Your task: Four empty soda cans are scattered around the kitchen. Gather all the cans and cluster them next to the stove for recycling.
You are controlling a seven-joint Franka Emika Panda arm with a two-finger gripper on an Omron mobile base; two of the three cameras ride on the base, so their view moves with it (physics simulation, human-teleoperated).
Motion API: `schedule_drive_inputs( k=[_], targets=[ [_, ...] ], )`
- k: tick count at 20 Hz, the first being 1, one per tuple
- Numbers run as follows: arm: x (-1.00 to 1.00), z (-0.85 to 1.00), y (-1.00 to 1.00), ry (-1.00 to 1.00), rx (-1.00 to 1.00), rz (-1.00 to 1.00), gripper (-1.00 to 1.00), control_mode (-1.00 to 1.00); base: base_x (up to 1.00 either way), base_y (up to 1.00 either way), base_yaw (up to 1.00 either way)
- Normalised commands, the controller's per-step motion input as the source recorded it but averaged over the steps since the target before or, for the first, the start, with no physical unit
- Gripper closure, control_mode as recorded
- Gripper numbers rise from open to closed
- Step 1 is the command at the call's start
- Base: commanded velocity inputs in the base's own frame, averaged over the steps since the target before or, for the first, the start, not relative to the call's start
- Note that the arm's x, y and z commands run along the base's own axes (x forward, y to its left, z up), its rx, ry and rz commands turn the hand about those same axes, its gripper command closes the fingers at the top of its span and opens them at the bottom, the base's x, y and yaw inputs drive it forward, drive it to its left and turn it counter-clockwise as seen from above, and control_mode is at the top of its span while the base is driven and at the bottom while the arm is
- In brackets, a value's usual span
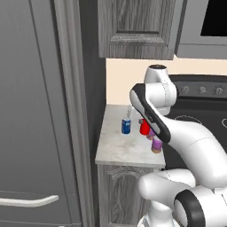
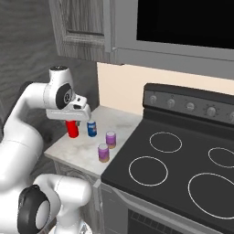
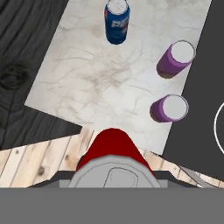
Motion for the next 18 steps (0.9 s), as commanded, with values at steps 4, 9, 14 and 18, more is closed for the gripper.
schedule_drive_inputs(
  k=[4,9,14,18],
  targets=[
    [0.30,-0.15,0.00,0.00,0.00,0.00,1.00,-1.00,0.00,0.00,0.00],
    [0.16,-0.15,0.00,-0.02,0.00,0.00,1.00,-1.00,0.00,0.00,0.00],
    [0.11,-0.21,0.00,-0.02,0.00,0.00,1.00,-1.00,0.00,0.00,0.00],
    [0.03,-0.25,0.00,-0.06,0.00,0.00,1.00,-1.00,0.00,0.00,0.00]
  ],
)
